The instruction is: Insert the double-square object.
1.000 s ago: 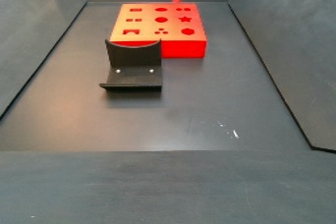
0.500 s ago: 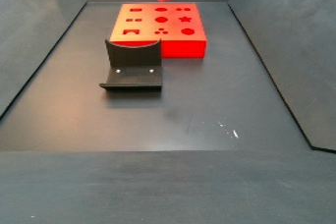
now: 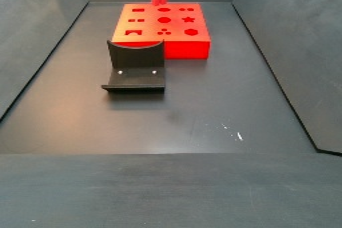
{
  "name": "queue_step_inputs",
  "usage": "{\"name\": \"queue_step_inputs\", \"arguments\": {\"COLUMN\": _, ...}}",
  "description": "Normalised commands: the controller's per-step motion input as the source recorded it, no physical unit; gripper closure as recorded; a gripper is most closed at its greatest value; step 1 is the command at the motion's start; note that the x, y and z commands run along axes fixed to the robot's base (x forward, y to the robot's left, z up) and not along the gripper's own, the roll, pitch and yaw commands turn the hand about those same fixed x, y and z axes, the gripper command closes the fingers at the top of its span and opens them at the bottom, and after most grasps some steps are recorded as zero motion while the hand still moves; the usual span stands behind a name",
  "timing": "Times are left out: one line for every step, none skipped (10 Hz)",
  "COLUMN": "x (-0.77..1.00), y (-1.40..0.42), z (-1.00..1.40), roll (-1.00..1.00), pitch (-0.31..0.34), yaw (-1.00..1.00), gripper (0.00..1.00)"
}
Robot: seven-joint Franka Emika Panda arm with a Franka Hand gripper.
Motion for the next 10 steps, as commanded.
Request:
{"name": "queue_step_inputs", "arguments": {"x": 0.51, "y": 0.00, "z": -0.16, "roll": 0.14, "pitch": 0.166, "yaw": -0.41, "gripper": 1.00}}
{"name": "queue_step_inputs", "arguments": {"x": 0.42, "y": 0.00, "z": -0.17, "roll": 0.14, "pitch": 0.277, "yaw": -0.36, "gripper": 1.00}}
{"name": "queue_step_inputs", "arguments": {"x": 0.38, "y": 0.00, "z": -0.10, "roll": 0.11, "pitch": 0.303, "yaw": -0.37, "gripper": 1.00}}
{"name": "queue_step_inputs", "arguments": {"x": 0.42, "y": 0.00, "z": -0.05, "roll": 0.08, "pitch": 0.269, "yaw": -0.37, "gripper": 1.00}}
{"name": "queue_step_inputs", "arguments": {"x": 0.47, "y": 0.00, "z": -0.03, "roll": 0.06, "pitch": 0.203, "yaw": -0.40, "gripper": 1.00}}
{"name": "queue_step_inputs", "arguments": {"x": 0.52, "y": 0.00, "z": 0.00, "roll": 0.03, "pitch": 0.124, "yaw": -0.45, "gripper": 1.00}}
{"name": "queue_step_inputs", "arguments": {"x": 0.55, "y": 0.00, "z": -0.01, "roll": 0.00, "pitch": 0.067, "yaw": -0.49, "gripper": 1.00}}
{"name": "queue_step_inputs", "arguments": {"x": 0.55, "y": 0.00, "z": 0.00, "roll": 0.00, "pitch": 0.039, "yaw": -0.53, "gripper": 1.00}}
{"name": "queue_step_inputs", "arguments": {"x": 0.56, "y": 0.00, "z": 0.00, "roll": 0.00, "pitch": 0.030, "yaw": -0.53, "gripper": 1.00}}
{"name": "queue_step_inputs", "arguments": {"x": 0.57, "y": 0.06, "z": -0.05, "roll": 0.00, "pitch": 0.020, "yaw": -0.55, "gripper": 1.00}}
